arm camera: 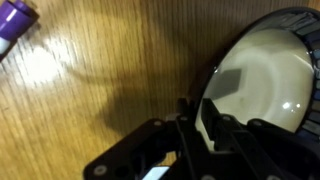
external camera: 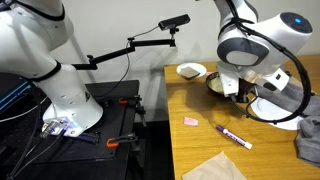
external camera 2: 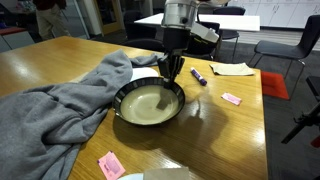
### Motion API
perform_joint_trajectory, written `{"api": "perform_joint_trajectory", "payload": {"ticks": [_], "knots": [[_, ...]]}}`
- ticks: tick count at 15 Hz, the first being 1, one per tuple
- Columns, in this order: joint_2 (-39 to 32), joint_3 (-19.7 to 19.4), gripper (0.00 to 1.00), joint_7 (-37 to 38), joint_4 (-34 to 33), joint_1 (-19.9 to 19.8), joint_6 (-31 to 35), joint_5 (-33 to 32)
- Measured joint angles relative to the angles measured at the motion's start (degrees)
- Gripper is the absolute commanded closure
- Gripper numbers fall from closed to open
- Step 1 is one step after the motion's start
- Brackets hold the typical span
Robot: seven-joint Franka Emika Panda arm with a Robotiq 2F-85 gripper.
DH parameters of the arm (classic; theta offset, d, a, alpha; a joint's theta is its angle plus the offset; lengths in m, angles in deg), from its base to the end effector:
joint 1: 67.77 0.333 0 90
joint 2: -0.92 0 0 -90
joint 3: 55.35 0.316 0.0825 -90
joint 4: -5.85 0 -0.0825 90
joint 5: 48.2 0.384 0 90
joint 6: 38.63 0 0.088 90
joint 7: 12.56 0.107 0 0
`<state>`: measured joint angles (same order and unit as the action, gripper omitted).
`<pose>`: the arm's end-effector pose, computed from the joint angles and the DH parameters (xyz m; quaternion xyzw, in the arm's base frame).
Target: Slide the bowl towards you
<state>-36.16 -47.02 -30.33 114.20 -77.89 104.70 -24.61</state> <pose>0.6262 -0.0253 0.1591 -0.9856 0.0426 -0.0076 0.1636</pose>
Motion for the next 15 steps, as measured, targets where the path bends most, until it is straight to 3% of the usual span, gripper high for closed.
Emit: {"api": "perform_joint_trajectory", "payload": {"ticks": [9, 15], "knots": [[0.20, -0.31, 0.97, 2.67, 0.20, 0.05, -0.01, 0.03], [2.04, -2.70, 0.97, 6.23, 2.02, 0.05, 0.09, 0.03]]}}
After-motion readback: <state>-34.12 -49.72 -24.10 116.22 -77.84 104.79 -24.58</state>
